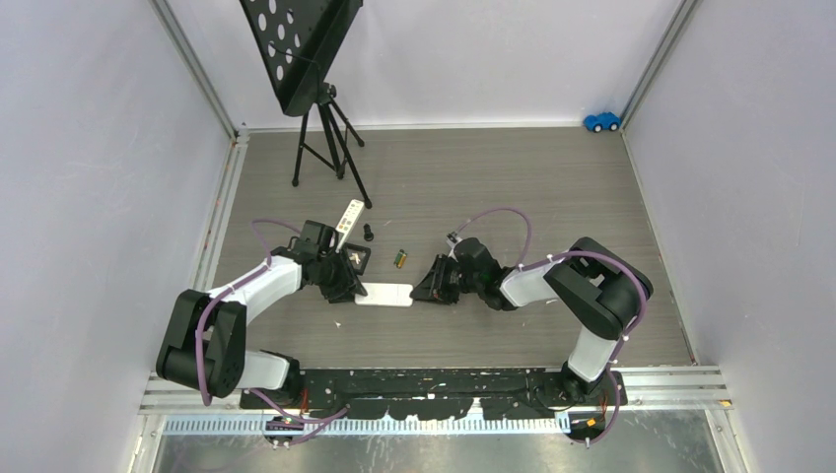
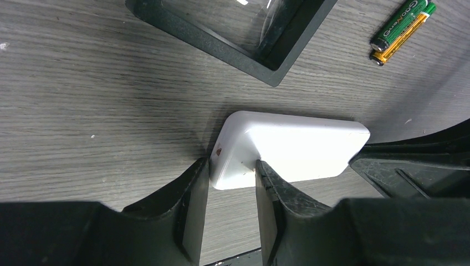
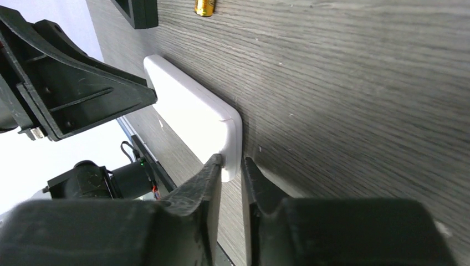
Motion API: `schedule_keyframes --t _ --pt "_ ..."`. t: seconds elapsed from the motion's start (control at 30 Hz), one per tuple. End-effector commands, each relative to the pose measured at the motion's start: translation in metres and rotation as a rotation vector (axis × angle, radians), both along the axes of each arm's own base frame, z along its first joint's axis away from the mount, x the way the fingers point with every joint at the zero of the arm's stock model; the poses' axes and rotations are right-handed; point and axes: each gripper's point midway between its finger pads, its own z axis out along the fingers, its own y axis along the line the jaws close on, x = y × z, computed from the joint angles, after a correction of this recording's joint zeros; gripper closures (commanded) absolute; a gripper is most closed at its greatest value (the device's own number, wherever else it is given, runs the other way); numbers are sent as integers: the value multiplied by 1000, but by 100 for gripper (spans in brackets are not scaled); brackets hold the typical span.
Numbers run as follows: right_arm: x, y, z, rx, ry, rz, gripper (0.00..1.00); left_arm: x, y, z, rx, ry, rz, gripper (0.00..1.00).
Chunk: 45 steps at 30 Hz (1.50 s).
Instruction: Load the batteries into the remote control
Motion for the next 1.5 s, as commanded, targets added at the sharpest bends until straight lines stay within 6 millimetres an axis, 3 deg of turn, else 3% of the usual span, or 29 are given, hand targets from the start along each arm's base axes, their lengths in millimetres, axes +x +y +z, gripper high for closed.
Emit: schedule_keyframes --t 0.0,0.37,0.53,0.83,1.1,1.27,1.47 --pt "1 -5 -9 -59 -4 0 80 -3 6 -7 35 9 8 63" --pt "-5 -7 -26 -142 11 33 89 -9 2 -10 8 26 -7 67" --pt "-10 6 -29 -135 17 64 92 -15 0 -15 -10 49 -3 74" --pt "-15 32 -30 -149 3 116 93 -23 -3 -22 -47 58 11 75" --pt "-9 34 -14 -210 -83 128 92 -5 -11 -10 -72 24 4 75" --pt "3 11 6 -336 -182 102 81 10 -1 6 0 -31 13 70" --pt "9 -1 53 -361 -336 150 47 20 14 32 88 -85 28 51"
